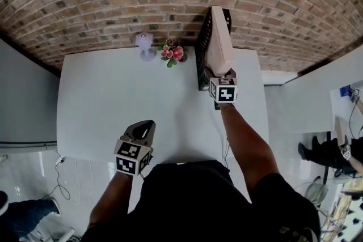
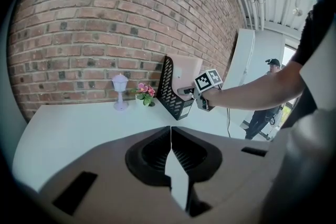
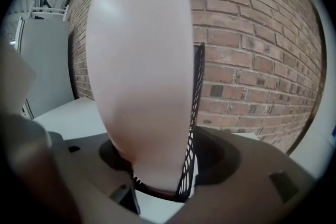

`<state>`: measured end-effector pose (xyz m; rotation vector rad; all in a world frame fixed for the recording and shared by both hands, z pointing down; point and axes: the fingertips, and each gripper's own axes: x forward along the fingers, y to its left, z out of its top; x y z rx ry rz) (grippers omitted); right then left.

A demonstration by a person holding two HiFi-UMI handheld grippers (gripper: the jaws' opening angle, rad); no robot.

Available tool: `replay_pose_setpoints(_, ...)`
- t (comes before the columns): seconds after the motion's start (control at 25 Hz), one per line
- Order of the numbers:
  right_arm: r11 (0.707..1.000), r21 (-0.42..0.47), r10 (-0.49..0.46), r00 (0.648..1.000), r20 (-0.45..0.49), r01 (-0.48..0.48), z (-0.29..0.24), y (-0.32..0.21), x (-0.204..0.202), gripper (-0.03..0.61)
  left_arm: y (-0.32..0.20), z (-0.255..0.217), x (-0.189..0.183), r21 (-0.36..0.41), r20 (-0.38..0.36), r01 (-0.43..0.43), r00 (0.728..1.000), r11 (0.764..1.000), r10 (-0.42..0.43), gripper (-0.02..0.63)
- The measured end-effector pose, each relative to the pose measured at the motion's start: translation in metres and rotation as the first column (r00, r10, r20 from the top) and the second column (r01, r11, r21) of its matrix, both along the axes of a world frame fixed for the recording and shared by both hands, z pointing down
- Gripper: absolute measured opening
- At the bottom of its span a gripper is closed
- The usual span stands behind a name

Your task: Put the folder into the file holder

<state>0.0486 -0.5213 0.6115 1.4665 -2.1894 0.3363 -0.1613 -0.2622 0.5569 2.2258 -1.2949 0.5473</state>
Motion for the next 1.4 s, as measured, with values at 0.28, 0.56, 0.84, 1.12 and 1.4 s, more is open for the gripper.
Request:
replay_pose_setpoints(0.28,1.0,0.002,0.011,1.0,0.017,-0.011,-0.006,0.004,0.003,0.305,0.003,-0.002,0.0,0.009,0.002,0.003,1.0,1.0,-0.003,0.005)
replay_pose_setpoints(0.56,1.0,-0.003,0.008,1.0,0.013,-0.008,-0.008,0.012,0.004,0.304,0.007,-0.005,0.001,0.026,0.003,0.008,1.0,1.0,-0.008,0.006)
replay_pose_setpoints(0.84,1.0,-0.017,0.009,1.0,0.03,-0.008,-0.012,0.03,0.008,0.305,0.012,-0.009,0.0,0.043,0.001,0.026,1.0,0.999,-0.026,0.006)
replay_pose_setpoints(1.12,1.0,-0.021,-0.005,0.997,0.083,0.007,-0.025,0.075,0.016,0.301,0.009,-0.014,0.002,0.073,-0.014,0.021,1.0,0.997,-0.02,0.005)
replay_pose_setpoints(1.4,0.996,0.015,-0.089,0.981,0.174,0.088,-0.063,0.126,0.009,0.251,-0.003,-0.029,0.017,0.118,-0.009,-0.022,1.0,0.993,0.024,0.006)
